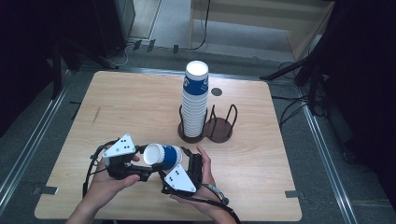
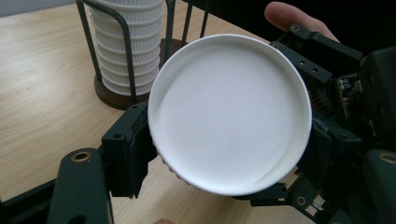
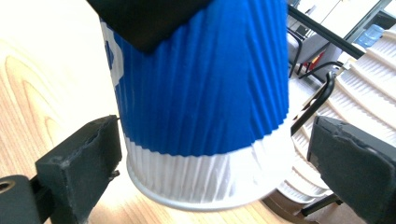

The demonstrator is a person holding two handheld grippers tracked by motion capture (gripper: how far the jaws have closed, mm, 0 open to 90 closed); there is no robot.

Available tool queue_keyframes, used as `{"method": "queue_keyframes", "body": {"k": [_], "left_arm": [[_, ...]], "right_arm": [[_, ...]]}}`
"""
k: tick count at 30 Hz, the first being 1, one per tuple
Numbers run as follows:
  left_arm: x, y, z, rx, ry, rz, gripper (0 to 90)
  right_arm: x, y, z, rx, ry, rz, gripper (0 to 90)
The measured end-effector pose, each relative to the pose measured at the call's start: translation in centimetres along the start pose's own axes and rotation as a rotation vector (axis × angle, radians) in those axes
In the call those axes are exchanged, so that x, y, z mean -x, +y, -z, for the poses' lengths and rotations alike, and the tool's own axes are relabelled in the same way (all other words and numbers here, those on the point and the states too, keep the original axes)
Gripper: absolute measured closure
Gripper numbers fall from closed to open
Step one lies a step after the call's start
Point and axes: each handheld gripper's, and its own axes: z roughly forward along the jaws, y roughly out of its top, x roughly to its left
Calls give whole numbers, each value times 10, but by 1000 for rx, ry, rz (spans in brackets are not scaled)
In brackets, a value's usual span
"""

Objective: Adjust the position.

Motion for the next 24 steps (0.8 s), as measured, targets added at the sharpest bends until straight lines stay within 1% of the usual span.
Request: {"method": "queue_keyframes", "body": {"k": [4, 7, 10, 11, 13, 14, 17, 20, 24], "left_arm": [[-1, -1, 2, 24, 26, -3, 278], [-1, -1, 3, 45, 49, 0, 277], [-2, -1, 4, 67, 67, 0, 277], [-2, -1, 4, 67, 67, 0, 277], [-5, -2, 7, 91, 89, -4, 277], [-5, -2, 7, 100, 95, 2, 277], [-6, -2, 10, 129, 100, 6, 277], [-7, -2, 12, 151, 120, 0, 277], [-9, -2, 14, 162, 128, 8, 277]], "right_arm": [[3, 1, 2, 8, -4, -5, 17], [6, 1, 4, 18, -7, -18, 17], [8, 1, 5, 21, -21, -30, 16], [10, 1, 5, 23, -22, -32, 16], [12, 1, 5, 29, -28, -40, 16], [13, 1, 6, 30, -26, -45, 16], [15, 2, 7, 39, -30, -59, 17], [17, 2, 7, 44, -37, -76, 21], [20, 2, 8, 51, -48, -91, 48]]}}
